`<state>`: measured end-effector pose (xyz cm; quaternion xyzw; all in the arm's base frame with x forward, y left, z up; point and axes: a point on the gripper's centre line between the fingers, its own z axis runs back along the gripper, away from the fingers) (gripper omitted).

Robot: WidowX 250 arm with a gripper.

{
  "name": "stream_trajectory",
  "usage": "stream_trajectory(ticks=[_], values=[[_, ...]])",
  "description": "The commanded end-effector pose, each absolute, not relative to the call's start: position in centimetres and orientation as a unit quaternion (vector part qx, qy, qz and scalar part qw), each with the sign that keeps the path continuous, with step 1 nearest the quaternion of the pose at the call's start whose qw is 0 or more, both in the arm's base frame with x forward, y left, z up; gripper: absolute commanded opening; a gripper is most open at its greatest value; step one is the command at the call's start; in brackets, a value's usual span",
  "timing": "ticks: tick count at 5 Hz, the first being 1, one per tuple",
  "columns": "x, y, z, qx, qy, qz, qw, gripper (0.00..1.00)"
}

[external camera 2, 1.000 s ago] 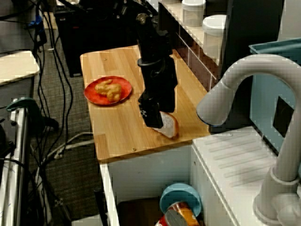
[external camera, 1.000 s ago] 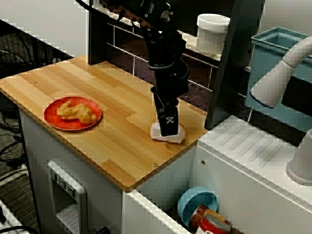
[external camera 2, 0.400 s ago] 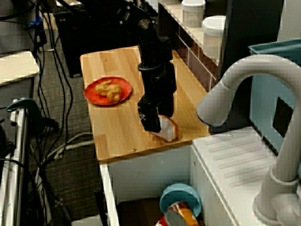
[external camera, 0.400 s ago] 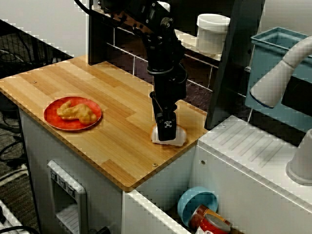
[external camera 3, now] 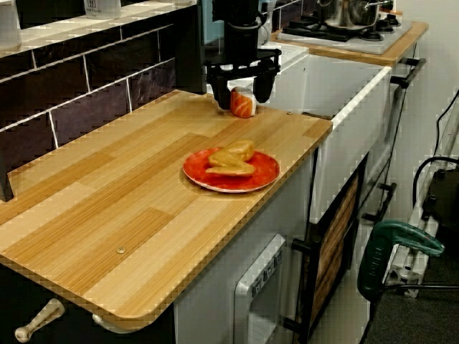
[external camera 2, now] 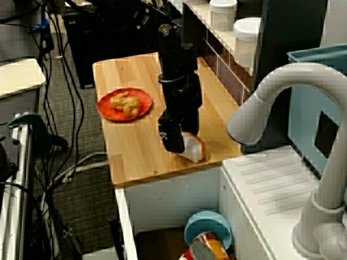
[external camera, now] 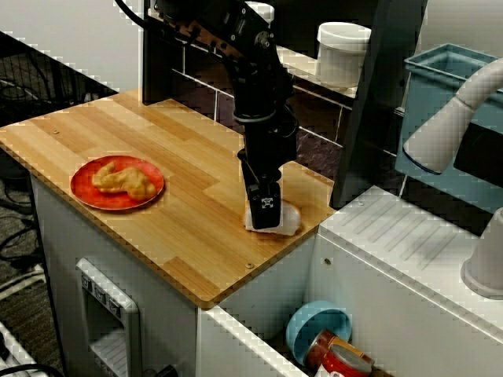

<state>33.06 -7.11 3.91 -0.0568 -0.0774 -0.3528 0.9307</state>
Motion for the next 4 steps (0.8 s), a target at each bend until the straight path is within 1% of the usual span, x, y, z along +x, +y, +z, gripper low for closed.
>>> stream_trajectory(ticks=[1, 2, 3, 4], values=[[33.1, -7.1, 5.2, -0.052, -0.104, -0.351, 0.929, 0.0], [33.2, -6.5, 5.3, -0.053, -0.104, -0.347, 0.931, 0.0], [32.7, -5.1, 5.8, -0.028, -0.127, -0.349, 0.928, 0.0], [32.7, -4.2, 5.9, -0.004, -0.141, -0.342, 0.929, 0.0]])
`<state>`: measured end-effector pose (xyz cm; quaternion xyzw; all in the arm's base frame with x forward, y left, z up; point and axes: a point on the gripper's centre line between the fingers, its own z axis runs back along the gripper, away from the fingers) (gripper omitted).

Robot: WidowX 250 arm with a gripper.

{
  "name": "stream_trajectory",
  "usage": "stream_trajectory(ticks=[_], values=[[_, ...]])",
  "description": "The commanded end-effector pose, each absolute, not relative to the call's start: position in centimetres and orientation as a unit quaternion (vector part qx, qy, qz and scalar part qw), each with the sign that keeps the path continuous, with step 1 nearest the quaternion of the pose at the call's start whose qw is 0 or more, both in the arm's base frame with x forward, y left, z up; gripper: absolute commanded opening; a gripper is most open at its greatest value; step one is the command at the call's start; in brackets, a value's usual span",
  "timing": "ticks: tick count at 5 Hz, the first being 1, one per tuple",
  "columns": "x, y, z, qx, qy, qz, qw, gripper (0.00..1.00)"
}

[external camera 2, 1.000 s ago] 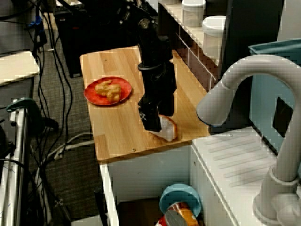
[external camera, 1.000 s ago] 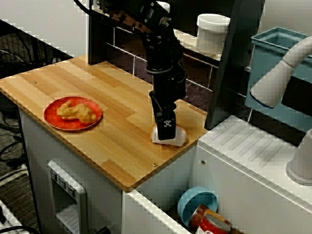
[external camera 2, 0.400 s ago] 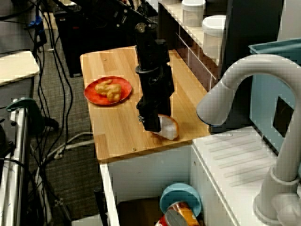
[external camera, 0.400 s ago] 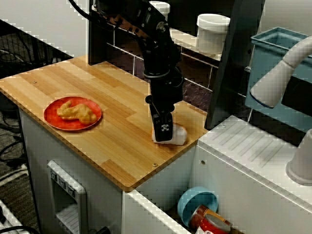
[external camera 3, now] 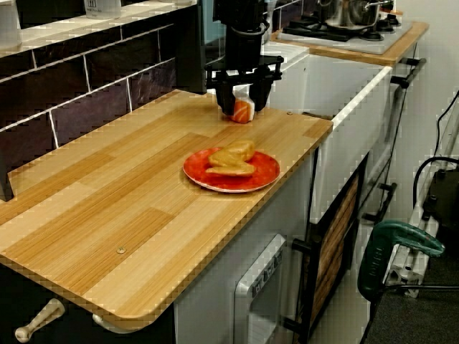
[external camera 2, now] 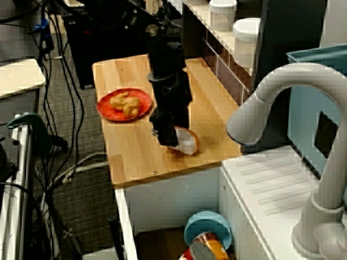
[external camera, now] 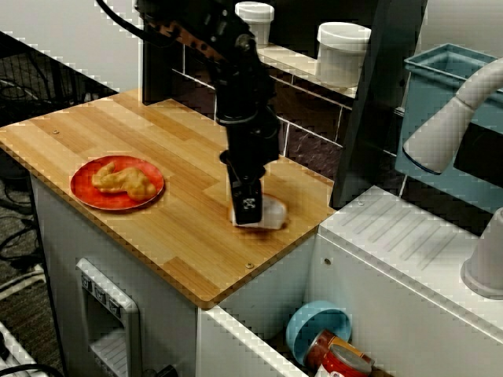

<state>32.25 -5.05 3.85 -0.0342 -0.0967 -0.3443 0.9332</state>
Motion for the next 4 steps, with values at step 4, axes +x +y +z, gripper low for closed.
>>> stream_trajectory(ticks=[4], values=[[33.1, -1.8, 6.7, 0.095, -0.205, -0.311, 0.923, 0.0]])
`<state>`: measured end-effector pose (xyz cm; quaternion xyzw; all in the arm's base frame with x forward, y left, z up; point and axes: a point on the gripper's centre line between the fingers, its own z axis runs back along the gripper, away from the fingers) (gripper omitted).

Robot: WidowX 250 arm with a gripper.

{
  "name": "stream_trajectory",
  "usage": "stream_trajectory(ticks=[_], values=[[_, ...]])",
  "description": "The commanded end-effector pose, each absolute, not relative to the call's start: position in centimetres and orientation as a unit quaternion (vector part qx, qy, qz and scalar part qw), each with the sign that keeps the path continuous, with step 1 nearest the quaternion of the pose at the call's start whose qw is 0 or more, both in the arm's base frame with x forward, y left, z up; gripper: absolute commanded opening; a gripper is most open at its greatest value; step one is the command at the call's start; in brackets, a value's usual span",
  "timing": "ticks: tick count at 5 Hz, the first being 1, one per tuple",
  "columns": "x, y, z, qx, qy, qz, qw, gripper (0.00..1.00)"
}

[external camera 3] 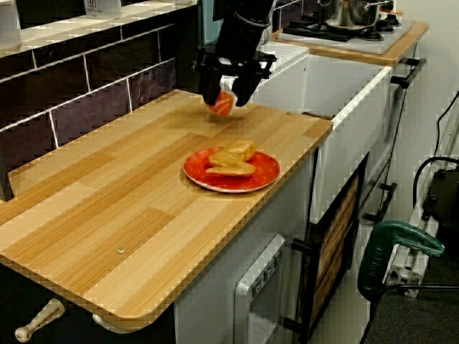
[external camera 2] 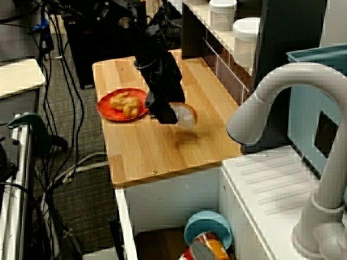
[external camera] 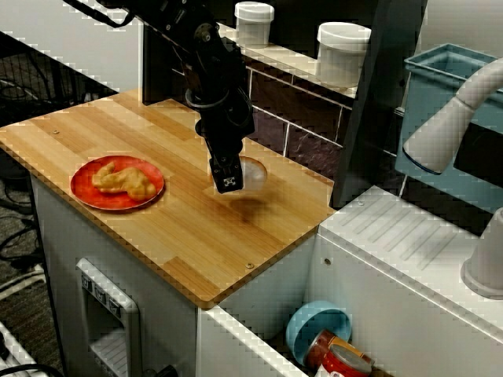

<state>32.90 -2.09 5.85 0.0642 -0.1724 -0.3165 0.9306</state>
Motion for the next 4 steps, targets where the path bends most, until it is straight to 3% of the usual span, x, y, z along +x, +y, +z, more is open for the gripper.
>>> stream_trajectory(ticks=[1, 4], values=[[33.1, -1.9, 6.2, 0.107, -0.203, -0.319, 0.92, 0.0], [31.7, -2.5, 4.8, 0.154, -0.206, -0.366, 0.894, 0.0]])
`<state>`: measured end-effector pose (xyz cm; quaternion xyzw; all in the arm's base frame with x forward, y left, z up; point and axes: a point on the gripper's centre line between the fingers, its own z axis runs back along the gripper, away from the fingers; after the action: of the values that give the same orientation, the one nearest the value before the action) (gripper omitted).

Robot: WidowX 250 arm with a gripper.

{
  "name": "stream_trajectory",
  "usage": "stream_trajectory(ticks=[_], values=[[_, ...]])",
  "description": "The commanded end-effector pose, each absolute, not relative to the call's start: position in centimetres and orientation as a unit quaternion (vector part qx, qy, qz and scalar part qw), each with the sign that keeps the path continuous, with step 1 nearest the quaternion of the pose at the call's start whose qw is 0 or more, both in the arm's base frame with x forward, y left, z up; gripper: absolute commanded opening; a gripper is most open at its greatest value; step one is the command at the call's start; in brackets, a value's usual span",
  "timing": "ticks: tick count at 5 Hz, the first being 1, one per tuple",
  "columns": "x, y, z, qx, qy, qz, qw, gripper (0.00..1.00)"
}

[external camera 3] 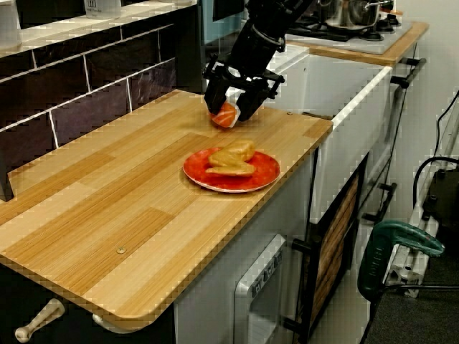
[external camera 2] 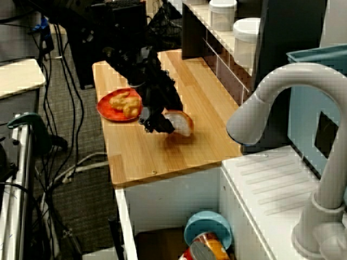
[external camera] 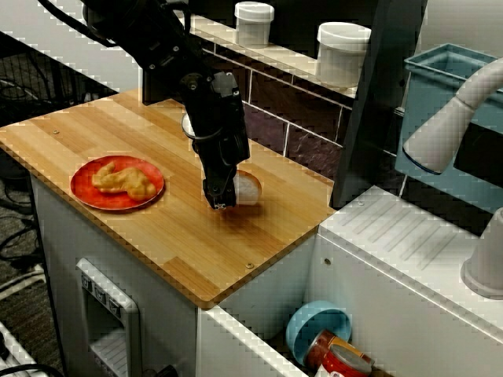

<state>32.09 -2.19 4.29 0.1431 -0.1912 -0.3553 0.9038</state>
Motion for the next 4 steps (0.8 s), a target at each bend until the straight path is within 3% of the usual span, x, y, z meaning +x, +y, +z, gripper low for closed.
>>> stream_trajectory(ticks=[1, 4], values=[[31.5, -2.62, 4.27, 0.159, -0.202, -0.369, 0.893, 0.0], [31.13, -2.82, 4.19, 0.166, -0.203, -0.376, 0.889, 0.0]])
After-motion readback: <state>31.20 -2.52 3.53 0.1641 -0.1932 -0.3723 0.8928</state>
